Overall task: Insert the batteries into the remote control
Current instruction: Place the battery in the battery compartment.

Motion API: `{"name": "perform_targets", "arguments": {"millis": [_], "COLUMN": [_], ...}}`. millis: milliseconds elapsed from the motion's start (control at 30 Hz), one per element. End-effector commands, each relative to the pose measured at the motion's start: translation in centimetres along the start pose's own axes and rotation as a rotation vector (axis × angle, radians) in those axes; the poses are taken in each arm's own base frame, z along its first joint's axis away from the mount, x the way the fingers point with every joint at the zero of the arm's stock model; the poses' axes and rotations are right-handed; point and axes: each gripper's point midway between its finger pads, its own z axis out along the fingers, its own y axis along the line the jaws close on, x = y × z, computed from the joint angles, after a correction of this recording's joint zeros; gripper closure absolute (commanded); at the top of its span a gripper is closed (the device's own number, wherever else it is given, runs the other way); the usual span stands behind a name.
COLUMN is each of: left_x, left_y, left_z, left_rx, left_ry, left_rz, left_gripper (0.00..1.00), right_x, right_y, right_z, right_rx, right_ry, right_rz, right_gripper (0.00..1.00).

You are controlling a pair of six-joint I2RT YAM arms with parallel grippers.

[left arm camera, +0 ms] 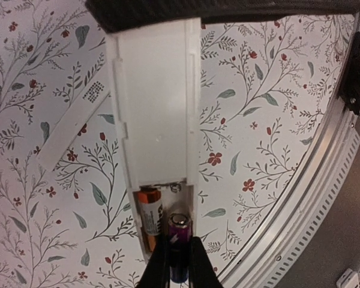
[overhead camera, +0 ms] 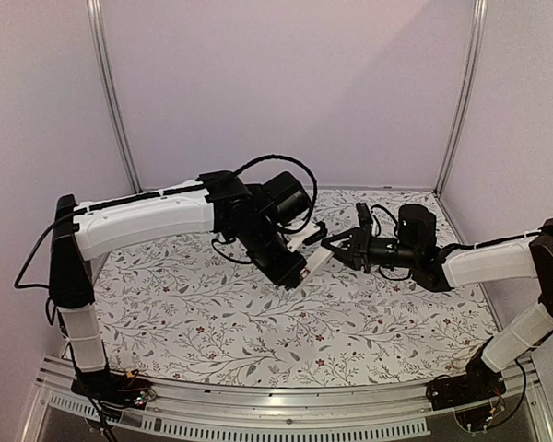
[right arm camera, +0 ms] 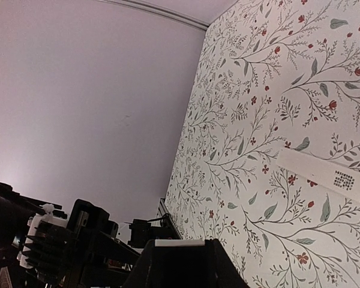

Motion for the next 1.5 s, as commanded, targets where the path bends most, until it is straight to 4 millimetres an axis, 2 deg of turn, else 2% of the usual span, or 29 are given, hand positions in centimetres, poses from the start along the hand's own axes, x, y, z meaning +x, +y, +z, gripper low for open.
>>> {"name": "perform_targets", "arguments": {"millis": [0, 233, 633, 1033, 1133, 1267, 1467], "left_x": [0.0, -0.3, -0.4, -0.5, -0.6, -1.3, -3.2], "left_y": [1.6, 1.9, 2.4, 2.4, 2.2, 1.5, 0.3], "left_z": [0.8, 1.2, 1.5, 1.3, 1.0, -0.1, -2.7], "left_rx": [-0.05, -0.068, -0.096, -0.104, -0.091, -0.052, 0.0], "left_ry": [0.03, 0.039, 0.047, 0.042, 0.035, -0.004, -0.112], "left_rz": [-0.035, -0.034, -0.03, -0.023, -0.021, -0.012, 0.009], "left_gripper": [1.0, 0.99, 0.87, 0.85, 0.82, 0.73, 0.67], "right_x": [0.6, 0.7, 0.7, 1.0, 1.0, 1.0, 1.0], "right_y": [0.6, 0.4, 0.6, 0.4, 0.4, 0.3, 0.2], "right_z": [0.2, 0.3, 0.3, 0.3, 0.2, 0.3, 0.3], "right_rx": [-0.028, -0.026, -0.04, -0.045, -0.045, -0.044, -0.042], "right_ry": [0.023, 0.025, 0.023, 0.026, 0.025, 0.025, 0.026], "right_rz": [0.012, 0.017, 0.029, 0.051, 0.054, 0.054, 0.056], "right_gripper": [1.0, 1.0, 1.0, 1.0, 1.0, 1.0, 1.0]}}
